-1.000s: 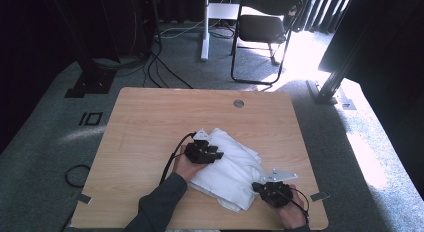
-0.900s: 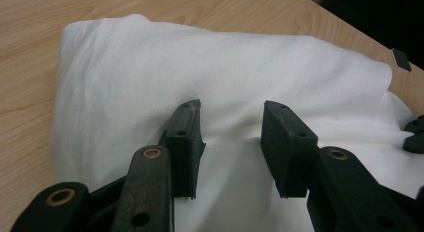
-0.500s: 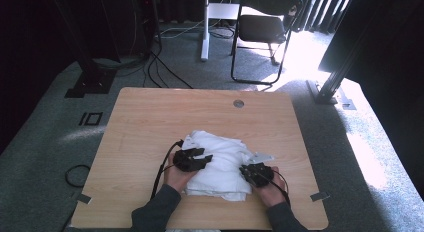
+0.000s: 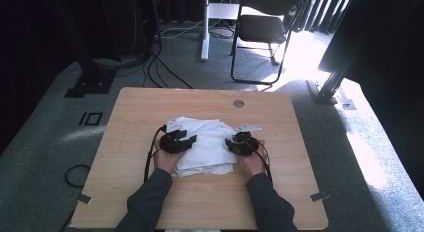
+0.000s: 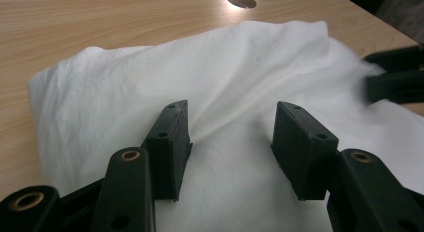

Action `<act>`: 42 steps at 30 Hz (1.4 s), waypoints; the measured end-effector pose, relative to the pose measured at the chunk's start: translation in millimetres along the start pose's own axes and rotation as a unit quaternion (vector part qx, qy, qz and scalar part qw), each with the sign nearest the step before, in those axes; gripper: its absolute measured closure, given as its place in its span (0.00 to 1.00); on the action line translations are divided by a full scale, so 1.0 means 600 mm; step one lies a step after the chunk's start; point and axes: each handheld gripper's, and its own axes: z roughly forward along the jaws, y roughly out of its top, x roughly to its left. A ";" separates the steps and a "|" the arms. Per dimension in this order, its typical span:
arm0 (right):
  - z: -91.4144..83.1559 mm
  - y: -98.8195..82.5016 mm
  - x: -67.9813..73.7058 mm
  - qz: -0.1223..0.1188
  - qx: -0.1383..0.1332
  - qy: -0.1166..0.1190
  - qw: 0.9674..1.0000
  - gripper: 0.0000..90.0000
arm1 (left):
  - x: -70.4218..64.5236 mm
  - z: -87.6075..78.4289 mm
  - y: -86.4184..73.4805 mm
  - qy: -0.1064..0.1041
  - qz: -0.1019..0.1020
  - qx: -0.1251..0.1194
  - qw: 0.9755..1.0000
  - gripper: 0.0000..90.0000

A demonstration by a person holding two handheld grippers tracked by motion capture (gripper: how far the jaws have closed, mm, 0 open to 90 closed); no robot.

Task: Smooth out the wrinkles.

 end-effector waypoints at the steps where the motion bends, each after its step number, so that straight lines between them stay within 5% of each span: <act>1: -0.012 0.001 -0.001 0.006 -0.012 0.003 1.000 0.63 | 0.000 0.000 0.000 0.000 0.000 0.000 1.000 0.55; 2: -0.038 0.000 -0.001 0.014 -0.032 0.014 0.999 0.61 | -0.004 -0.001 0.000 0.001 0.007 0.000 1.000 0.54; 6: -0.038 -0.009 0.004 0.019 -0.018 0.028 0.999 0.58 | -0.009 -0.002 0.000 0.003 0.016 -0.001 1.000 0.51; 9: -0.003 -0.030 0.015 0.033 0.032 0.044 0.998 0.57 | -0.011 -0.004 0.000 0.000 0.021 0.000 1.000 0.51; 10: 0.004 -0.037 0.018 0.036 0.045 0.045 0.997 0.67 | -0.012 -0.005 -0.001 0.000 0.022 0.000 1.000 0.51; 12: 0.007 -0.044 0.021 0.034 0.054 0.041 0.997 0.74 | -0.013 -0.006 -0.002 0.000 0.025 0.000 1.000 0.51; 13: 0.003 -0.057 0.021 0.031 0.072 0.034 0.996 0.94 | -0.015 -0.009 -0.004 -0.002 0.030 -0.001 1.000 0.51; 18: -0.028 -0.081 0.009 0.024 0.091 -0.002 0.996 0.98 | -0.029 -0.037 -0.014 -0.010 0.043 -0.016 0.999 0.49; 20: -0.041 -0.097 0.002 0.019 0.109 -0.008 0.994 0.94 | -0.040 -0.070 -0.024 -0.030 0.054 -0.030 0.998 0.49; 21: -0.051 -0.104 -0.002 0.022 0.104 -0.017 0.994 0.82 | -0.042 -0.074 -0.026 -0.034 0.056 -0.033 0.997 0.50; 25: -0.070 -0.088 -0.003 0.036 0.031 0.010 0.999 0.64 | -0.062 -0.091 -0.039 -0.063 0.069 -0.034 0.995 0.51; 26: -0.070 -0.088 -0.003 0.036 0.031 0.010 0.999 0.64 | -0.062 -0.091 -0.039 -0.063 0.069 -0.034 0.995 0.51; 28: -0.063 -0.047 0.006 0.041 -0.009 0.005 0.999 0.54 | -0.081 -0.082 -0.050 -0.081 0.072 -0.024 0.994 0.51; 31: -0.035 -0.019 0.003 0.055 -0.014 0.006 0.998 0.57 | -0.109 -0.063 -0.063 -0.105 0.108 -0.007 0.989 0.52; 33: -0.014 -0.008 -0.002 0.053 0.008 0.006 0.999 0.80 | -0.119 -0.045 -0.070 -0.119 0.119 0.020 0.985 0.55; 35: -0.002 -0.003 -0.014 0.056 0.017 -0.020 0.998 0.93 | -0.120 -0.030 -0.080 -0.126 0.119 0.042 0.984 0.57; 36: 0.001 -0.003 -0.027 0.078 0.019 -0.023 0.997 0.95 | -0.119 -0.027 -0.083 -0.133 0.117 0.045 0.983 0.57; 39: 0.002 -0.008 -0.046 0.098 0.024 -0.025 0.995 0.95 | -0.116 -0.026 -0.092 -0.152 0.114 0.052 0.980 0.57; 42: 0.002 -0.021 -0.055 0.099 0.034 -0.071 0.992 0.85 | -0.118 -0.030 -0.096 -0.149 0.124 0.059 0.979 0.56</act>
